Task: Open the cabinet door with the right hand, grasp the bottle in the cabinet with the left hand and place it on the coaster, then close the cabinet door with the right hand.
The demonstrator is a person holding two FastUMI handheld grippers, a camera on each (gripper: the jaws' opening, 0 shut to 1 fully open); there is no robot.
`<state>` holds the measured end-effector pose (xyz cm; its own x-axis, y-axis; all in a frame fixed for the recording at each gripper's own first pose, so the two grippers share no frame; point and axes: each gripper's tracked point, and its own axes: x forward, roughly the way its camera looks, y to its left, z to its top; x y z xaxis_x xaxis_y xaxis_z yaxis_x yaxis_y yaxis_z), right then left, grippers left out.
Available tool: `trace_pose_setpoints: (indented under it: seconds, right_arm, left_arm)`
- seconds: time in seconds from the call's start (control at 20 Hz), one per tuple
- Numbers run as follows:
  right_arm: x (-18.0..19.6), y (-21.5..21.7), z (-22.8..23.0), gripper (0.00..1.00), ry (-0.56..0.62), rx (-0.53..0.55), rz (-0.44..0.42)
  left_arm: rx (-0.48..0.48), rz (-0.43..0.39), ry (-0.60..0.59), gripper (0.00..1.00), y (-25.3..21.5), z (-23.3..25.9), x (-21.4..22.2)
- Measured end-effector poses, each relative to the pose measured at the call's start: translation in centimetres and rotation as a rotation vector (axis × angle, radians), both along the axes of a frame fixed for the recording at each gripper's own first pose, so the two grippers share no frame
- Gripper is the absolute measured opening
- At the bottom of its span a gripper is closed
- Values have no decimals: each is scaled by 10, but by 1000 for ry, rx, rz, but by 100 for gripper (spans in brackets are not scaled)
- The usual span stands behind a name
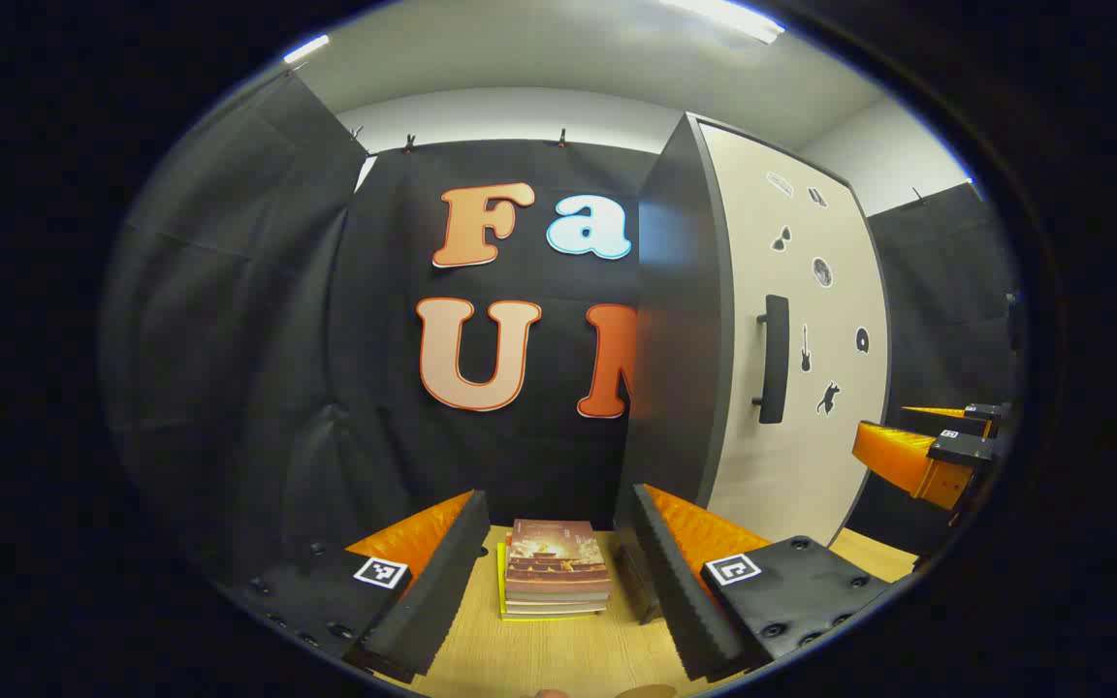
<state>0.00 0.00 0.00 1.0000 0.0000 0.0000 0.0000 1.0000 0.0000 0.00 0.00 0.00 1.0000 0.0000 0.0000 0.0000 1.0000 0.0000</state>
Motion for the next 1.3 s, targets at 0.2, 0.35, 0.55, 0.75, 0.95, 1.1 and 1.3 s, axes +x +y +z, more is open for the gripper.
trace_pose_setpoints:
  seconds: [0.2, 0.35, 0.55, 0.75, 0.95, 1.1, 1.3]
  right_arm:
    - [6, 10, -3, 96, 10, -11, -4]
    - [13, 18, -1, 93, 5, -21, -2]
    - [15, 27, -4, 95, 13, -8, 9]
    - [16, 32, -6, 95, 25, -4, 28]
    - [26, 37, -1, 98, 21, 8, 51]
    - [44, 36, 5, 95, 14, 41, 54]
    - [73, 33, 15, 94, -3, 70, 49]
  left_arm:
    - [-31, -17, 2, 97, 4, 1, 8]
    - [-26, -12, 16, 96, 13, -4, 15]
    - [1, 0, 30, 98, 20, -8, 17]
    - [11, 0, 27, 97, 21, -5, 15]
    - [7, 10, 25, 97, 22, -4, 9]
    - [22, 26, 27, 95, 28, -5, 4]
    - [25, 54, 35, 95, 39, -9, 1]
